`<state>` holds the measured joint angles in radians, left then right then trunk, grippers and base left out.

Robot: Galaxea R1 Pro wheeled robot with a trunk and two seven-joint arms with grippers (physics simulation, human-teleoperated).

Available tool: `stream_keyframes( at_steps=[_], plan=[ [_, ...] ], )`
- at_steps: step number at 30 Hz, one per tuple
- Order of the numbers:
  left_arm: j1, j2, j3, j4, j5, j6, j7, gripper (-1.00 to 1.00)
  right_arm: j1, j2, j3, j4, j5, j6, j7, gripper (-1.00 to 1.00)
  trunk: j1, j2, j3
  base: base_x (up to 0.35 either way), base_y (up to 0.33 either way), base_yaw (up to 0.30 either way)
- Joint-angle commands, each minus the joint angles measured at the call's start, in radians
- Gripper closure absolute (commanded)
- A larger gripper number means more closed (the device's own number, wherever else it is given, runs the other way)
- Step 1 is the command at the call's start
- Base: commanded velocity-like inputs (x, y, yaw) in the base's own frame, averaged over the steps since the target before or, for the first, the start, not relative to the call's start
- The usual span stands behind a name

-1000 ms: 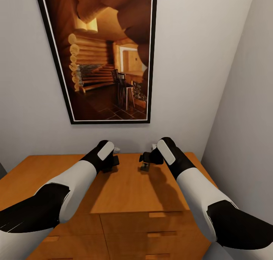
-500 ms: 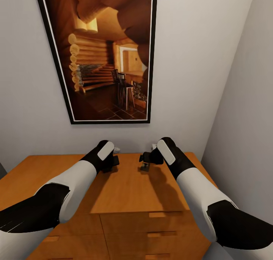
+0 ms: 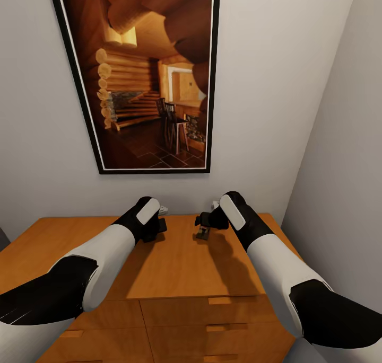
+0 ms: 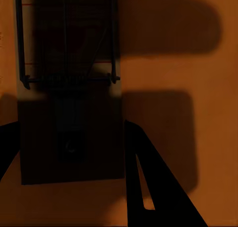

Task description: Take the four mousetraps from the cabinet in the bathroom and place them on the bathroom floor. Make sure all four end up on the same floor surface, and ensure that at least two of them are either under or directly next to the same bathroom sink.

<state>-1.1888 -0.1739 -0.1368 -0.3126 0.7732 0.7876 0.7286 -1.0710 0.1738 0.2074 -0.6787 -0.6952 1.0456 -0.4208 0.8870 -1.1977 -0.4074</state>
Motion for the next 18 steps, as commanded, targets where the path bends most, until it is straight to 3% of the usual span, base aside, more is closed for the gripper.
stream_keyframes(
  at_steps=[1, 12, 18],
  plan=[
    [0.000, 0.001, -0.001, 0.079, 0.020, 0.005, 0.006, 1.00, -0.001, 0.000, 0.003, -0.001, -0.010, 0.002, -0.010, -1.00, -0.004, 0.007, 0.002, 0.000, 0.000, 0.000],
    [0.000, 0.001, -0.001, 0.079, 0.020, 0.007, 0.005, 1.00, -0.001, 0.000, 0.003, 0.009, -0.010, 0.002, -0.013, -1.00, -0.046, 0.084, 0.036, 0.000, 0.000, 0.000],
    [0.000, 0.001, -0.001, 0.079, 0.020, 0.007, 0.004, 1.00, -0.001, 0.000, 0.003, 0.015, -0.010, 0.002, -0.048, -1.00, -0.046, 0.084, 0.036, 0.000, 0.000, 0.000]
  ],
)
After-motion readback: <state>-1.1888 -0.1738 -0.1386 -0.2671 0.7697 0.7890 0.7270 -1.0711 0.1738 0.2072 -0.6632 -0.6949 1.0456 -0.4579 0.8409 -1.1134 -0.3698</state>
